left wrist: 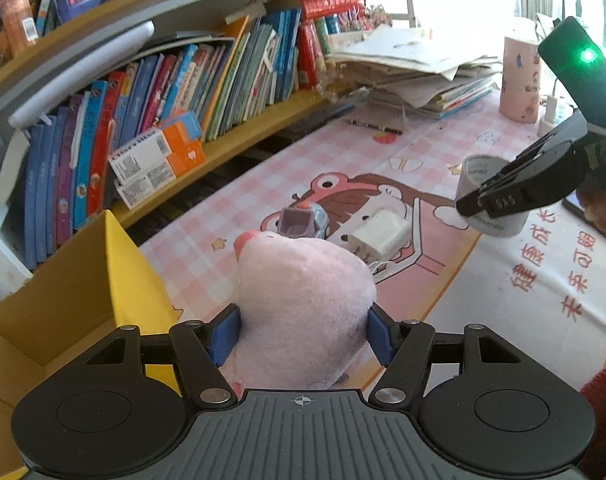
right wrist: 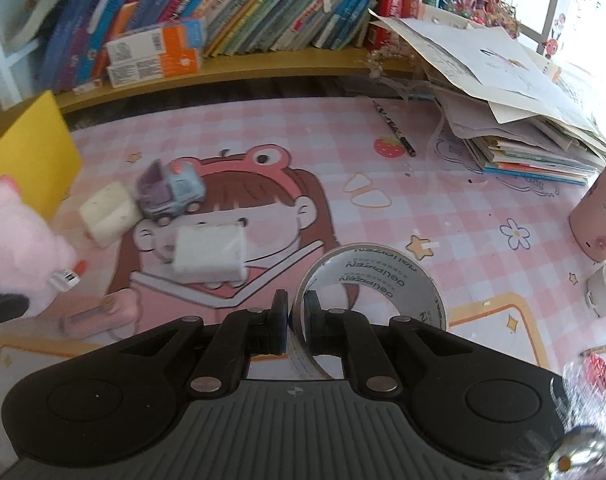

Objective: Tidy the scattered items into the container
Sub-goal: 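Close the left tool on the pink pig while the right tool grasps the clear tape roll, then lift the pig with the left tool while the right tool carries the tape toward the box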

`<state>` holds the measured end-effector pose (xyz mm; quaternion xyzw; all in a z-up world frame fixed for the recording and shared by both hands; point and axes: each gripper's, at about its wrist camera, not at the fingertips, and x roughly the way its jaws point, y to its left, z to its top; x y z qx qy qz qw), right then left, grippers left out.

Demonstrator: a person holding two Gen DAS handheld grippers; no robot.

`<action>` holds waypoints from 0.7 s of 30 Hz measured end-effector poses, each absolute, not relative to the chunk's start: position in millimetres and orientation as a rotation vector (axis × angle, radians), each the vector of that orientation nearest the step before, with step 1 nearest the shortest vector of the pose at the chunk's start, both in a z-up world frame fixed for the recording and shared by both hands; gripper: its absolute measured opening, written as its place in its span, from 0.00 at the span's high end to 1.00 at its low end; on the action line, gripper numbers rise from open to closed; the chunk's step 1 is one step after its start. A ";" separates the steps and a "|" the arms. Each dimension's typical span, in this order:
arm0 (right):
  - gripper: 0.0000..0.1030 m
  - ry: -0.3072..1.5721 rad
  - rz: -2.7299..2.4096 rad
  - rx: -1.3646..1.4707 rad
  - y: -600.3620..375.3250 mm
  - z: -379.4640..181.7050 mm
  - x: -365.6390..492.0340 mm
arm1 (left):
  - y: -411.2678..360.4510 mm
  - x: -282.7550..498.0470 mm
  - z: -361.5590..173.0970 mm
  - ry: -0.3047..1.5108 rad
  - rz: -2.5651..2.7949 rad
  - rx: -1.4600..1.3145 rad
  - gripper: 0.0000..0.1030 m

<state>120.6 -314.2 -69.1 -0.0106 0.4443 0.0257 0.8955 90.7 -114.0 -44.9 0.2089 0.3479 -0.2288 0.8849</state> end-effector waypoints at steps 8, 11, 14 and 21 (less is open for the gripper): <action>0.92 0.902 0.117 -0.022 -296.5 -56.3 95.6 | -104.8 68.9 -29.8 0.688 -0.473 0.418 0.36; 0.92 0.899 0.144 -0.025 -288.9 -53.4 88.3 | -100.4 60.8 -26.1 0.680 -0.470 0.412 0.36; 0.92 0.895 0.170 -0.028 -281.8 -51.2 82.2 | -95.8 53.6 -23.4 0.678 -0.465 0.405 0.36; 0.92 0.874 0.224 -0.049 -267.8 -42.8 73.7 | -84.6 42.6 -17.0 0.665 -0.433 0.384 0.36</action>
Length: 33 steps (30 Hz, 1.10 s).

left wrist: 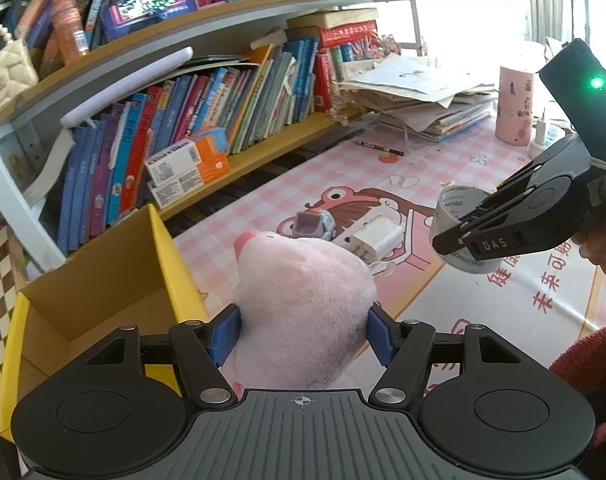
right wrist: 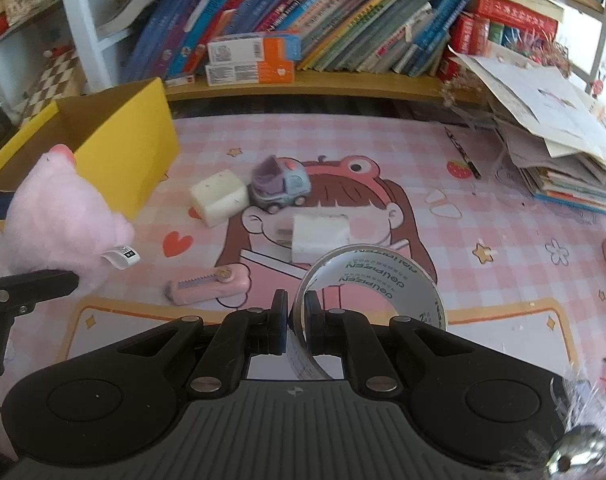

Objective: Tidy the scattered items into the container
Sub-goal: 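Lift the pig with the left tool while the right tool carries the tape toward the box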

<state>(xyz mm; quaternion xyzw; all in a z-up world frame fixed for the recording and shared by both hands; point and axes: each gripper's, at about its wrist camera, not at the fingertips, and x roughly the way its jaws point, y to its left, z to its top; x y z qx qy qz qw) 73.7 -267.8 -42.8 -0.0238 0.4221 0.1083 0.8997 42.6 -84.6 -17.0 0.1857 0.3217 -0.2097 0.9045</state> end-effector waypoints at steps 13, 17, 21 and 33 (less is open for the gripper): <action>0.92 0.864 0.273 -0.065 -256.8 -36.9 67.0 | -74.8 34.5 -10.9 0.649 -0.399 0.357 0.36; 0.92 0.863 0.275 -0.069 -255.9 -36.6 66.7 | -74.0 34.1 -9.8 0.644 -0.398 0.356 0.36; 0.92 0.865 0.282 -0.076 -253.5 -36.0 66.5 | -72.2 34.0 -8.5 0.640 -0.393 0.353 0.36; 0.92 0.857 0.343 -0.101 -238.3 -29.9 65.1 | -61.4 30.6 -3.3 0.627 -0.357 0.335 0.36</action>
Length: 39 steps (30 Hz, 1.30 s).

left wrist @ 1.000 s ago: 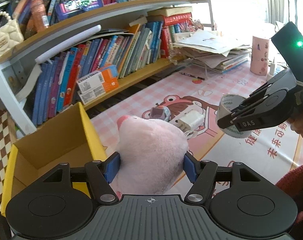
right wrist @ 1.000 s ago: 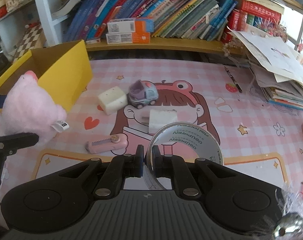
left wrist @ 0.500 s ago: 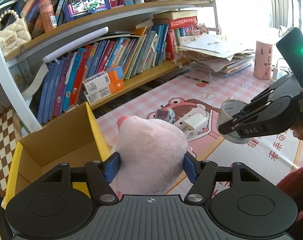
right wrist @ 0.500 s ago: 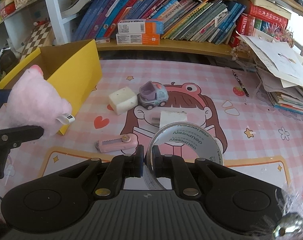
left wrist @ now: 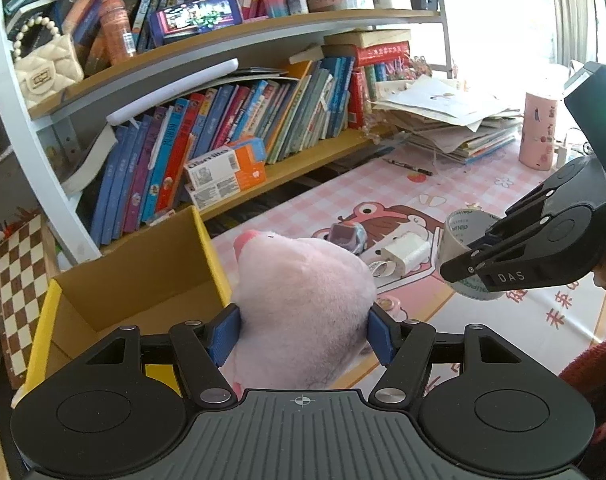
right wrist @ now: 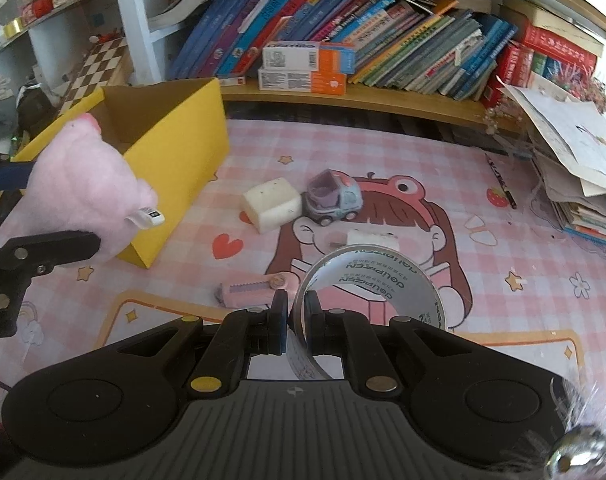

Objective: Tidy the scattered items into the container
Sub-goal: 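Lift the pig with the left tool while the right tool carries the tape toward the box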

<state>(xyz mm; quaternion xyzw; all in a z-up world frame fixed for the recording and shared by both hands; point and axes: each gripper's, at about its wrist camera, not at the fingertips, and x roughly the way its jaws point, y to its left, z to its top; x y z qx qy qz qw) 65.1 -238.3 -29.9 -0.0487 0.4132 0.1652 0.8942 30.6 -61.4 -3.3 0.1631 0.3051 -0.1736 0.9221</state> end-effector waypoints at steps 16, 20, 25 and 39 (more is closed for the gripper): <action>0.92 0.846 0.444 -0.148 -211.8 -22.7 63.4 | -39.8 25.5 -0.6 0.639 -0.289 0.296 0.36; 0.92 0.845 0.462 -0.156 -207.0 -21.0 64.4 | -34.9 24.8 0.0 0.641 -0.272 0.287 0.36; 0.92 0.841 0.485 -0.174 -201.9 -18.3 65.4 | -29.1 25.3 1.4 0.639 -0.251 0.276 0.36; 0.92 0.782 0.573 -0.225 -179.8 -1.2 76.0 | -7.5 31.1 8.8 0.621 -0.176 0.239 0.36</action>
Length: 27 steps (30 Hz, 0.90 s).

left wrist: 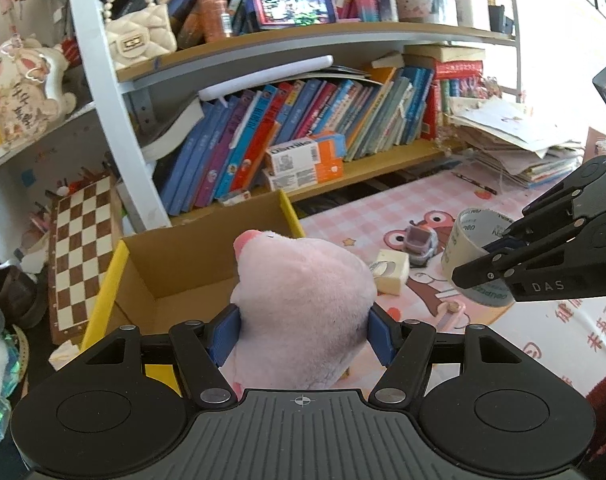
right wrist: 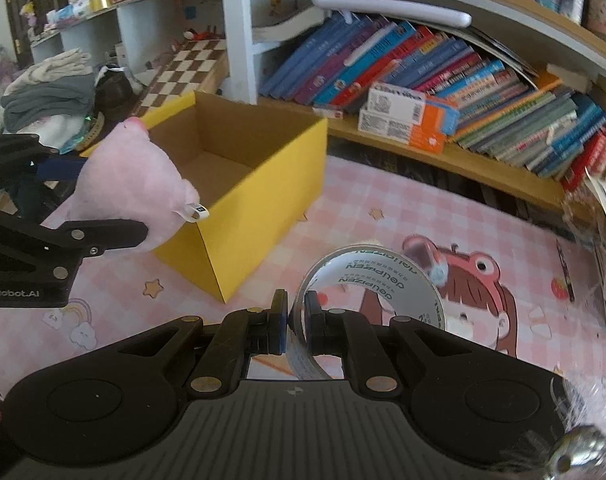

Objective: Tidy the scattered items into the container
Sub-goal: 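Lift the pig with the left tool while the right tool carries the tape toward the box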

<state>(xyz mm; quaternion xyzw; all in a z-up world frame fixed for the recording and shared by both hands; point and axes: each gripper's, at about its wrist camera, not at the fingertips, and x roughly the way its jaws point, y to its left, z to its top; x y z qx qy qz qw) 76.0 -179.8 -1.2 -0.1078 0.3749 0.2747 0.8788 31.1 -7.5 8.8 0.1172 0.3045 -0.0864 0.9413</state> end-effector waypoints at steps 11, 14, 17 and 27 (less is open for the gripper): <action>0.92 0.715 0.649 -0.274 -155.8 15.3 90.9 | 7.4 38.2 17.6 0.604 -0.129 0.218 0.36; 0.92 0.695 0.674 -0.288 -147.1 19.6 96.4 | 10.9 40.6 20.5 0.595 -0.119 0.219 0.36; 0.92 0.675 0.699 -0.301 -138.4 23.9 101.9 | 14.9 44.6 24.1 0.587 -0.108 0.219 0.36; 0.92 0.630 0.775 -0.330 -110.6 31.4 116.4 | 30.6 60.9 31.9 0.572 -0.051 0.222 0.36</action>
